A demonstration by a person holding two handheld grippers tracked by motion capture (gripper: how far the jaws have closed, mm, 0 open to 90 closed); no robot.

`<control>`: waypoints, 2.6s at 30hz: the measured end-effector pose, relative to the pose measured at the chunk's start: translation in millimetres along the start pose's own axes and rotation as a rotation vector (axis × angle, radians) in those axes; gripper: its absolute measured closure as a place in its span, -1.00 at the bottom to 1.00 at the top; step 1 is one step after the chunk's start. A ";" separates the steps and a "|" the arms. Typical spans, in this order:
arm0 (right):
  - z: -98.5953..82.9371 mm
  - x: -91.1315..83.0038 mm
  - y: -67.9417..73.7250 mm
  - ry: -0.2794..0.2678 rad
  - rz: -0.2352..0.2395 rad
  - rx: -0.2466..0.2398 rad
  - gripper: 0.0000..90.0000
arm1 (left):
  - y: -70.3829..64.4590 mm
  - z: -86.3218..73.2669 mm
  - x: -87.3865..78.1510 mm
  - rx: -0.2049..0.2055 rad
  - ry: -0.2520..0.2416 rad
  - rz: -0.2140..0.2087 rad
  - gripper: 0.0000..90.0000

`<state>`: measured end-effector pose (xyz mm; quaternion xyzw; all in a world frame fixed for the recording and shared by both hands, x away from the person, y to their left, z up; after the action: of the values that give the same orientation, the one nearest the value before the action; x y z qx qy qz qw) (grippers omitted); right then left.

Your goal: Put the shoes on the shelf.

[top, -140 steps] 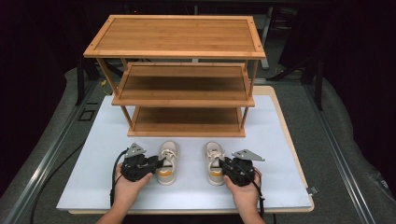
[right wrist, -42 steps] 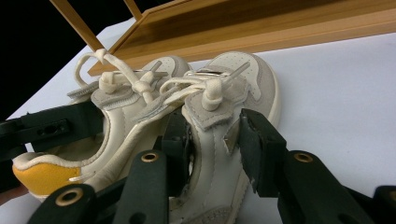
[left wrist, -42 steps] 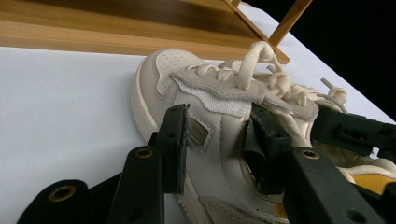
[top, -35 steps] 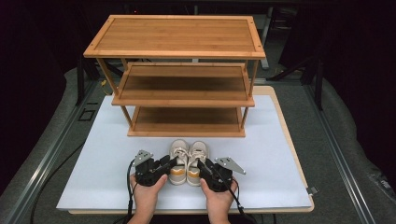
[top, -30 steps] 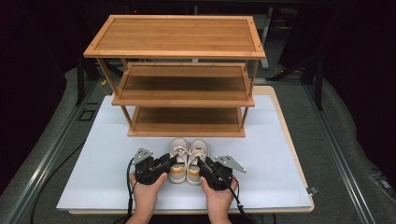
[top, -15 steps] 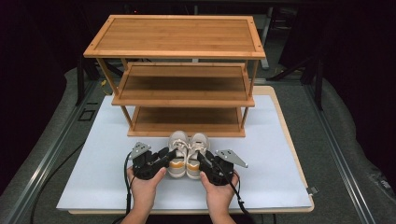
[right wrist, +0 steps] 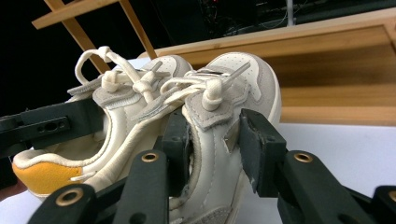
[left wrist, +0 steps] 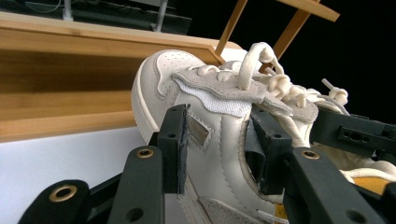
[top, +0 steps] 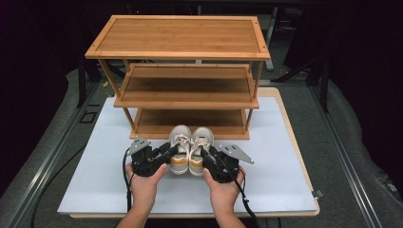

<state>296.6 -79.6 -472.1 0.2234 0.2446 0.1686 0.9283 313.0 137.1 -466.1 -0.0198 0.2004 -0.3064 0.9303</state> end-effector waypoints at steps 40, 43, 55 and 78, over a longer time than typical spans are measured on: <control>66.2 -24.4 41.0 -0.070 0.043 -0.053 0.43 | -5.7 71.9 -28.7 0.038 -0.079 -0.003 0.36; 70.2 -23.8 42.5 -0.073 0.043 -0.056 0.43 | -4.7 75.9 -28.4 0.040 -0.080 -0.003 0.36; 81.9 -18.9 45.4 -0.061 0.031 -0.062 0.43 | 0.6 85.9 -22.9 0.035 -0.075 -0.007 0.36; 116.3 2.3 49.0 -0.032 0.009 -0.078 0.43 | 14.9 120.8 -2.1 0.038 -0.036 0.007 0.36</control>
<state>350.1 -75.9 -357.9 0.1910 0.2220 0.1787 0.9393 366.4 140.1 -356.8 -0.0068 0.1778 -0.3065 0.9351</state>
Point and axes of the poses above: each handheld gripper's, and its own axes: x roughly forward along the jaws, z roughly out of its top, y roughly to its left, the point moved 2 cm from there along x, roughly forward along the jaws, and after that the axes turned 12 degrees about x, right-handed, at the moved point
